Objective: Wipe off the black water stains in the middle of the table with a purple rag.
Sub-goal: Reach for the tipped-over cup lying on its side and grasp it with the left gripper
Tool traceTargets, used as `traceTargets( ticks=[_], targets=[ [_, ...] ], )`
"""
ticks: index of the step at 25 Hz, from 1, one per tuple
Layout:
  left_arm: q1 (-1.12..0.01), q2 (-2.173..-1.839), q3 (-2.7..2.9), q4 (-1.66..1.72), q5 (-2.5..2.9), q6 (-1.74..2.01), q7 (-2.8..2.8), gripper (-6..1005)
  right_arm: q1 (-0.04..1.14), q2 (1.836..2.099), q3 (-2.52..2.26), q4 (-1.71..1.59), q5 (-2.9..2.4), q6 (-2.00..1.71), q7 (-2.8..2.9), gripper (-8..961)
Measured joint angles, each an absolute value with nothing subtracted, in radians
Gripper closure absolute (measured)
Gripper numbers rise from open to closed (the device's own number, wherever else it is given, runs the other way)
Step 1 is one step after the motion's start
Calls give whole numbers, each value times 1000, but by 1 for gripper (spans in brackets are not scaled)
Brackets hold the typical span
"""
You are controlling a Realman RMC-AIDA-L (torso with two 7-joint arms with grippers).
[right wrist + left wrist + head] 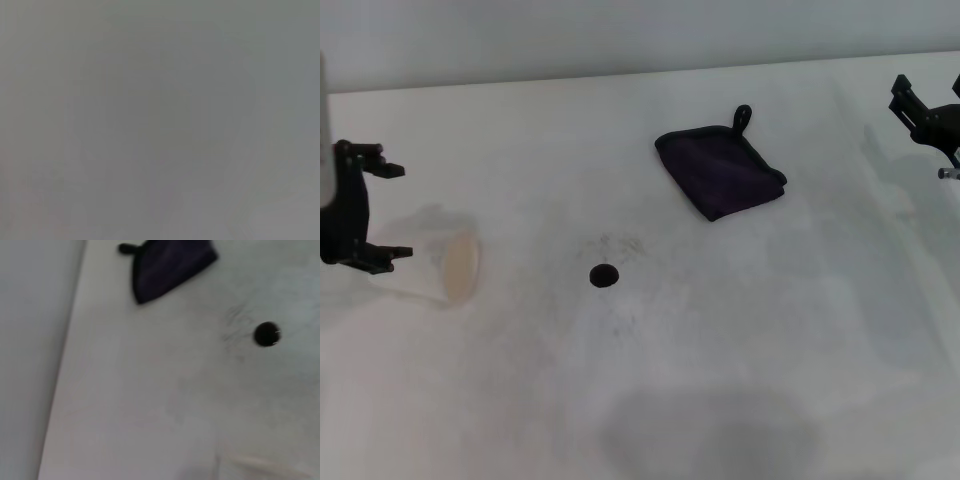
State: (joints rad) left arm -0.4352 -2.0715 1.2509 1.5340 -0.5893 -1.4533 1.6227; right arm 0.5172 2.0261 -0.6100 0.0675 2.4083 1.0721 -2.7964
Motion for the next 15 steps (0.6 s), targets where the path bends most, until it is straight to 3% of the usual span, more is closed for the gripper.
traceTargets(
  ticks=[15],
  targets=[
    [-385, -2074, 1382, 1564, -507, -1426, 1596, 124, 510, 2028, -609, 75, 2415, 1072, -2765, 79]
  ],
)
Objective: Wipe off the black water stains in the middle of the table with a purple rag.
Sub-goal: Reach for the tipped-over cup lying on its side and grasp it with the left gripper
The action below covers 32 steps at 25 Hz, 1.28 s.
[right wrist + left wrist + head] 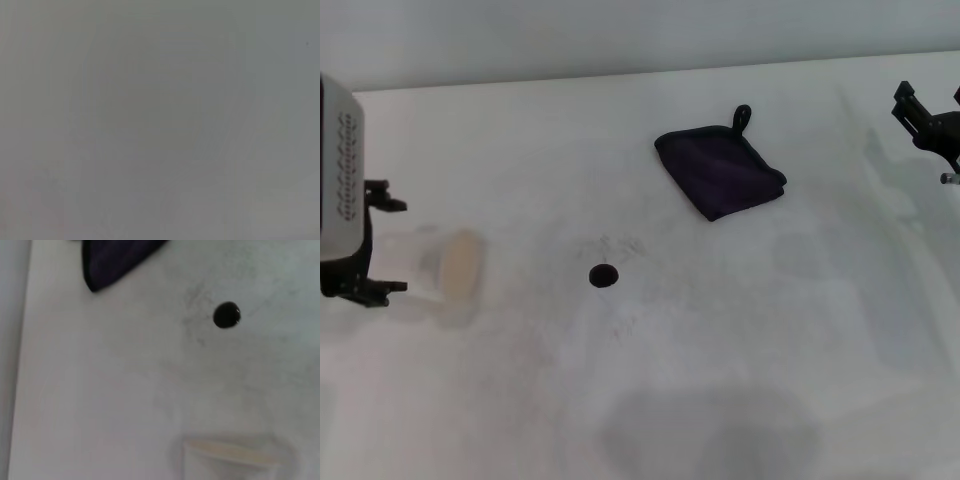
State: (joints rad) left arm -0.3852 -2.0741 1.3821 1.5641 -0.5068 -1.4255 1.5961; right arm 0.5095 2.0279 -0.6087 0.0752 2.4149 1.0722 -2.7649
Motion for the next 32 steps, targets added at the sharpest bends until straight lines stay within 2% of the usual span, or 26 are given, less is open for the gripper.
traceTargets(
  ticks=[7, 32],
  targets=[
    [-348, -2074, 1420, 1448, -499, -1254, 1620, 123, 511, 2028, -575, 75, 2416, 1072, -2754, 79],
    [-405, -2077, 1386, 1120, -681, -975, 1792, 125, 533, 2028, -569, 97, 2415, 1067, -2753, 80]
  ],
)
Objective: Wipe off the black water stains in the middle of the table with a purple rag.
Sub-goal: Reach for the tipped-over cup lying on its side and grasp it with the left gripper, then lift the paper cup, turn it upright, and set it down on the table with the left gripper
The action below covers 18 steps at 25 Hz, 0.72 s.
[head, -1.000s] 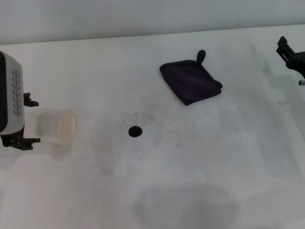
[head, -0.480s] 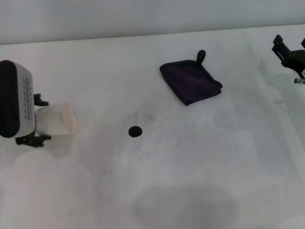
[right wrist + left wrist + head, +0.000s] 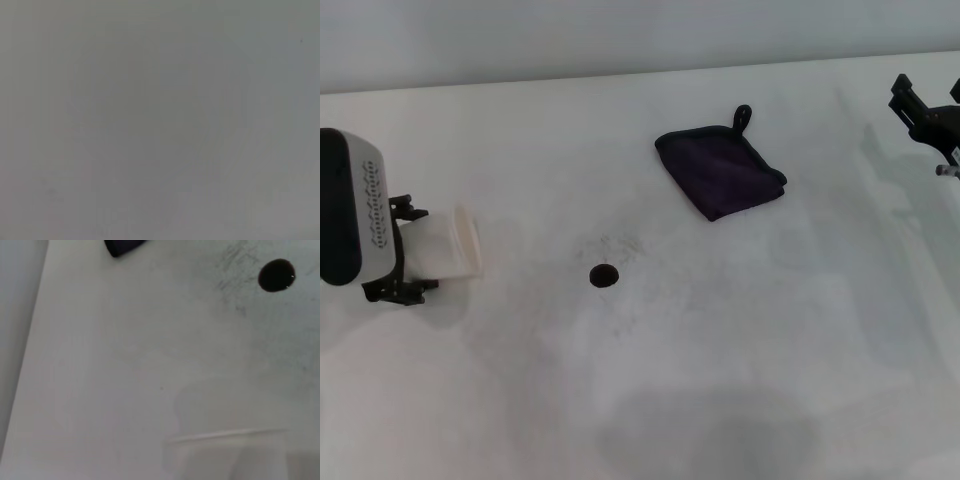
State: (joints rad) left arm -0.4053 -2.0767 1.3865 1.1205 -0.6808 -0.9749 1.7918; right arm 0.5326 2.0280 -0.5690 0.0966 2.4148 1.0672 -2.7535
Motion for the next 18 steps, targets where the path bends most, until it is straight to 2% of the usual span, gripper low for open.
traceTargets(
  ticks=[13, 18],
  targets=[
    [-401, -2077, 1347, 1095, -788, -941, 1800, 218, 536, 2028, -569, 90, 2416, 1066, -2753, 80],
    [-389, -2075, 1282, 1086, -1009, -930, 1824, 239, 535, 2028, -569, 90, 2416, 1066, -2753, 80]
  ],
)
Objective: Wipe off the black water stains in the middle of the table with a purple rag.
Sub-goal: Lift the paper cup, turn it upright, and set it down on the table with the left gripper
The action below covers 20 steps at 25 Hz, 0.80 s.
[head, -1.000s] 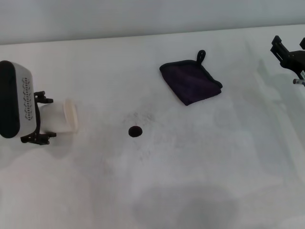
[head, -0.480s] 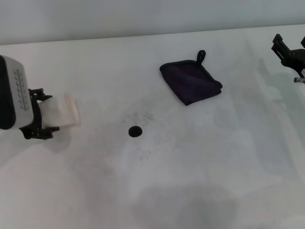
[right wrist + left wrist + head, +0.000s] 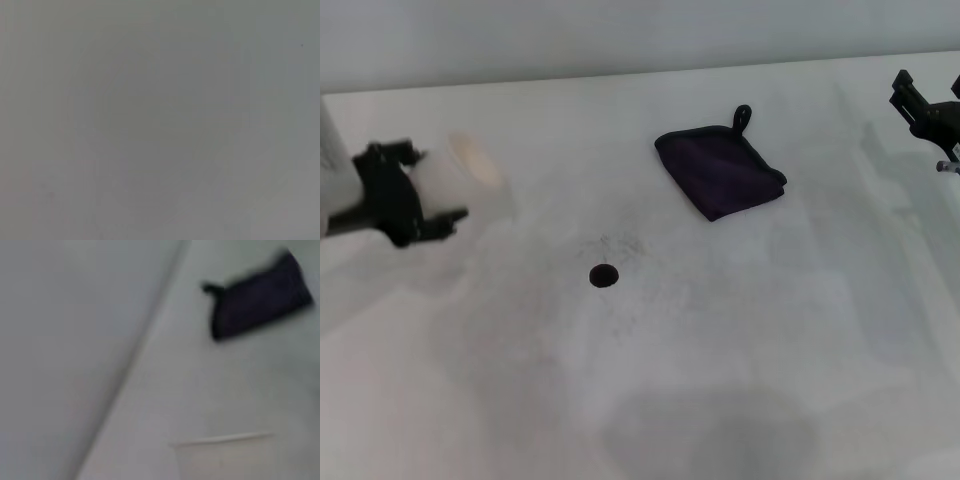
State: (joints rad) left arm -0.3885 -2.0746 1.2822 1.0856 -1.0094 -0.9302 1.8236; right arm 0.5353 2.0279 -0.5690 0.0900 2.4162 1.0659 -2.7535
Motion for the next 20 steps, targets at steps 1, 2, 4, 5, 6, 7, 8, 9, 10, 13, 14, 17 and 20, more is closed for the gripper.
traceTargets(
  ticks=[1, 2, 4, 5, 6, 7, 8, 9, 10, 13, 14, 17, 20],
  targets=[
    [-386, -2074, 1263, 1076, -1067, -935, 1843, 243, 535, 2028, -569, 90, 2416, 1066, -2754, 80],
    [-381, -2074, 1247, 1063, -1124, -940, 1866, 247, 535, 2028, -569, 89, 2416, 1066, -2753, 80],
    [-369, -2075, 1233, 1024, -1261, -943, 1918, 255, 534, 2028, -569, 89, 2416, 1066, -2753, 80],
    [-364, -2075, 1232, 1004, -1323, -945, 1943, 259, 533, 2028, -569, 89, 2416, 1067, -2753, 80],
    [-360, -2076, 1232, 962, -1407, -946, 1977, 259, 532, 2028, -569, 89, 2416, 1067, -2754, 80],
    [-360, -2076, 1231, 920, -1484, -945, 2004, 259, 531, 2028, -569, 89, 2416, 1067, -2753, 80],
    [-362, -2076, 1234, 874, -1555, -948, 2039, 259, 530, 2028, -569, 89, 2416, 1068, -2753, 80],
    [-370, -2076, 1233, 806, -1647, -955, 2087, 259, 529, 2028, -569, 89, 2416, 1068, -2753, 80],
    [-380, -2076, 1235, 742, -1717, -967, 2129, 259, 529, 2028, -569, 89, 2416, 1068, -2753, 80],
    [-420, -2079, 1235, 518, -1959, -1027, 2314, 260, 528, 2028, -569, 91, 2415, 1070, -2753, 80],
    [-425, -2080, 1235, 464, -2029, -1046, 2363, 260, 528, 2028, -569, 94, 2415, 1073, -2753, 80],
    [-431, -2086, 1238, 319, -2227, -1111, 2500, 260, 527, 2028, -569, 99, 2412, 1080, -2753, 80],
    [-432, -2092, 1239, 215, -2353, -1166, 2568, 260, 526, 2028, -569, 101, 2408, 1082, -2753, 81]
  ],
)
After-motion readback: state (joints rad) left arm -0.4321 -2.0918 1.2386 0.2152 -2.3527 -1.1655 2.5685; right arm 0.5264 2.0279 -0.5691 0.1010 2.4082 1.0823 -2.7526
